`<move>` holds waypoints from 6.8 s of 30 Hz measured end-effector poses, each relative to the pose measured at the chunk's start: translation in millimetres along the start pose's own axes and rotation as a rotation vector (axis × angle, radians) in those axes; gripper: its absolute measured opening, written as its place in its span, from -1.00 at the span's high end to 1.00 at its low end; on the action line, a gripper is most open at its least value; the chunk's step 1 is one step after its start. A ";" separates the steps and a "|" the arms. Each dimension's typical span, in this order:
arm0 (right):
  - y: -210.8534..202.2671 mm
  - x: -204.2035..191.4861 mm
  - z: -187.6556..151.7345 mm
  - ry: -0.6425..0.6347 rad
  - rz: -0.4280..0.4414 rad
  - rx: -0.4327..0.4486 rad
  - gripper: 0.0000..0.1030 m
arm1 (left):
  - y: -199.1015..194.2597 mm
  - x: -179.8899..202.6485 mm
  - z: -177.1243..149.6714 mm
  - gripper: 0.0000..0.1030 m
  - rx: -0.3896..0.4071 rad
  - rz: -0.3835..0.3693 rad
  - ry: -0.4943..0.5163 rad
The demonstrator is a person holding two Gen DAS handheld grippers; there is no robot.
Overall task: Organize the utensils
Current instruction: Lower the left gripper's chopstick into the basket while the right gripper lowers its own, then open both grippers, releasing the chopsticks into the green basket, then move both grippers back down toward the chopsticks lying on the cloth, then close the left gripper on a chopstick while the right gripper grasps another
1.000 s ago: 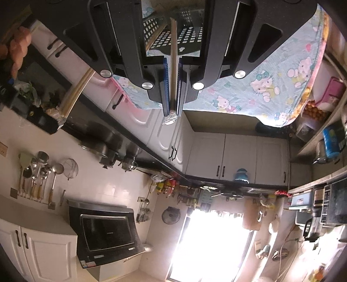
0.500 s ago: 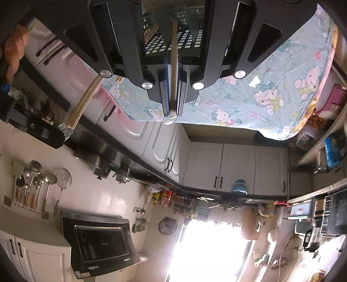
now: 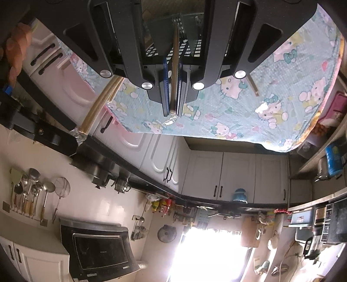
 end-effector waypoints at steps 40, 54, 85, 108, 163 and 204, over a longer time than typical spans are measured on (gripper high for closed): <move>25.1 60.0 -51.3 0.129 -0.111 -0.125 0.91 | -15.9 -17.2 -23.5 0.58 -0.034 0.013 -0.051; 3.9 65.3 -65.8 0.134 -0.121 -0.145 0.25 | -44.2 -3.5 -33.6 -0.05 -0.027 0.023 -0.038; -84.5 33.7 -108.3 0.042 -0.116 -0.116 -0.44 | -118.9 20.5 -75.8 -0.78 0.011 0.080 -0.044; -111.2 25.3 -157.4 0.018 -0.088 -0.181 -0.44 | -140.5 21.4 -113.8 -0.78 -0.025 0.090 -0.076; -70.6 31.9 -255.4 0.014 -0.024 -0.414 -0.04 | -93.4 -11.1 -219.5 -0.16 -0.314 0.129 -0.183; 21.3 50.8 -250.5 0.142 -0.063 -0.578 0.70 | -60.8 -63.5 -201.2 0.39 -0.359 0.165 -0.235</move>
Point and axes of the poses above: each gripper's, at about its wrist camera, not at the fingertips, and y roughly the way its jaws point, x to its right, z to its top, the point moved 3 cm from there along y, roughly the way its jaws point, and after that the axes turned 14 degrees about -z, right-handed, at the moved point
